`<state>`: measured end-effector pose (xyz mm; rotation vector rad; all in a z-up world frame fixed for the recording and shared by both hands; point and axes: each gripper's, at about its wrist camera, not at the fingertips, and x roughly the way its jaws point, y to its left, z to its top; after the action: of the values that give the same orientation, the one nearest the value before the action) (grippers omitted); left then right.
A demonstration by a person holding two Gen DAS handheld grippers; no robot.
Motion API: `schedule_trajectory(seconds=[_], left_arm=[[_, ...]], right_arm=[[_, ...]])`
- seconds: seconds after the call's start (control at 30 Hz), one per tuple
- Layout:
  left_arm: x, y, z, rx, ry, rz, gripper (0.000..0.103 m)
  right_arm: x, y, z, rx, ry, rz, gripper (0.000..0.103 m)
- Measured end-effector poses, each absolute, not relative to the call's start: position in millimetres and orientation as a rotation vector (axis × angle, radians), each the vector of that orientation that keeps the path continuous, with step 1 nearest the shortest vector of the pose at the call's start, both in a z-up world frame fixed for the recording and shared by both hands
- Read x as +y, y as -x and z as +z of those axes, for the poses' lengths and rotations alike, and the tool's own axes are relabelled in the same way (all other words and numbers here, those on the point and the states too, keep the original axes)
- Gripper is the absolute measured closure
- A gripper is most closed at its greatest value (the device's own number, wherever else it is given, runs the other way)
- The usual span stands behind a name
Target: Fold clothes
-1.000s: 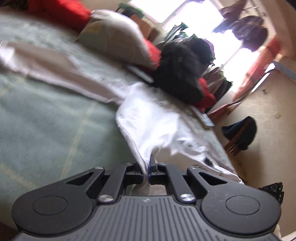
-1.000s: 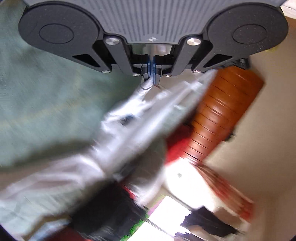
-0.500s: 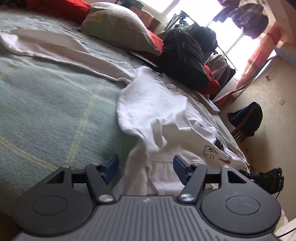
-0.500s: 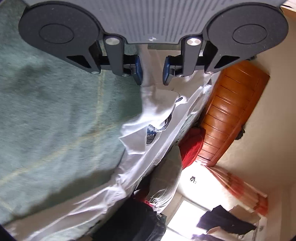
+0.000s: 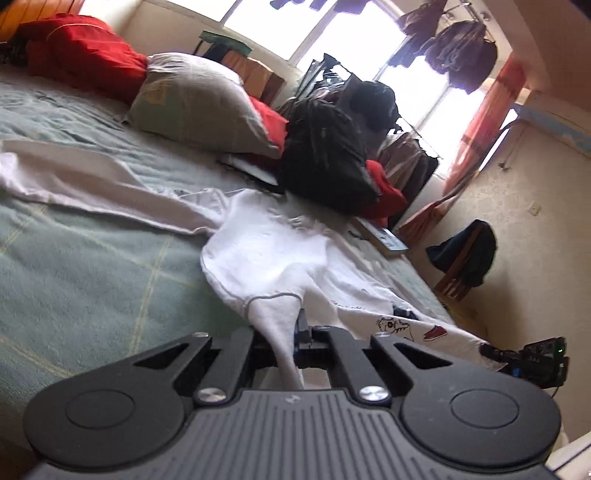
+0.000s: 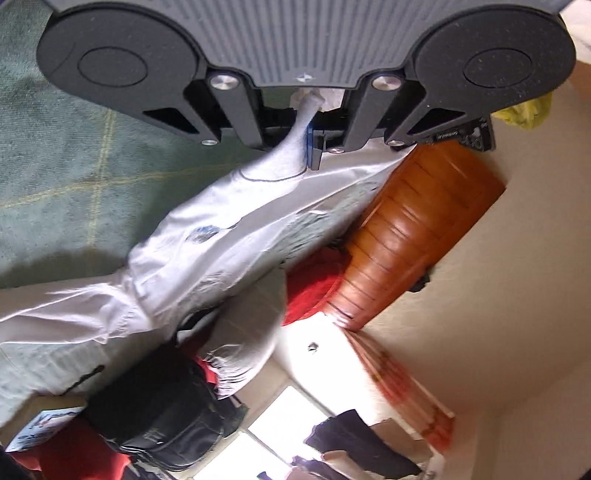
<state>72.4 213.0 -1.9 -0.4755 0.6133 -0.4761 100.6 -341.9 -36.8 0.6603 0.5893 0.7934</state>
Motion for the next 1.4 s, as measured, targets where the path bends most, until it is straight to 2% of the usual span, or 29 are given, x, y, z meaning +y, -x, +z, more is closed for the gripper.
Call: schedule_trajectory(seconds=[0.13, 0.3, 0.37, 0.4, 0.43, 0.47, 0.5, 0.57, 0.77, 1.0, 1.2, 1.4], left_arm=[[214, -73, -13, 0.711, 0.453, -0.458, 0.101], [232, -77, -41, 0.874, 0.452, -0.328, 0.088], [242, -77, -37, 0.863, 0.452, -0.298, 0.078], [243, -83, -35, 0.856, 0.458, -0.298, 0.074], [241, -94, -35, 0.853, 0.472, -0.303, 0.065], [239, -106, -36, 0.851, 0.487, -0.309, 0.058], [237, -117, -36, 0.848, 0.501, -0.314, 0.056], [233, -140, -36, 0.843, 0.530, -0.324, 0.049], [220, -209, -38, 0.826, 0.616, -0.355, 0.044], [221, -282, -84, 0.884, 0.815, -0.362, 0.037], [224, -312, -107, 0.880, 0.935, -0.377, 0.033], [220, -337, -107, 0.859, 0.910, -0.367, 0.033]], right_arm=[[-348, -93, -48, 0.698, -0.616, 0.768, 0.095], [-363, -94, -81, 0.879, -0.598, 0.621, 0.087], [-372, -94, -81, 0.884, -0.593, 0.558, 0.081], [-378, -93, -76, 0.851, -0.603, 0.549, 0.071], [-385, -94, -73, 0.820, -0.615, 0.543, 0.062], [-390, -100, -68, 0.791, -0.627, 0.537, 0.058], [-395, -106, -62, 0.764, -0.639, 0.532, 0.054], [-400, -128, -57, 0.747, -0.670, 0.521, 0.053], [-402, -204, -67, 0.800, -0.746, 0.486, 0.045], [-409, -253, -98, 0.861, -0.917, 0.380, 0.042], [-406, -286, -102, 0.836, -0.945, 0.325, 0.040], [-403, -319, -107, 0.812, -0.971, 0.271, 0.040]])
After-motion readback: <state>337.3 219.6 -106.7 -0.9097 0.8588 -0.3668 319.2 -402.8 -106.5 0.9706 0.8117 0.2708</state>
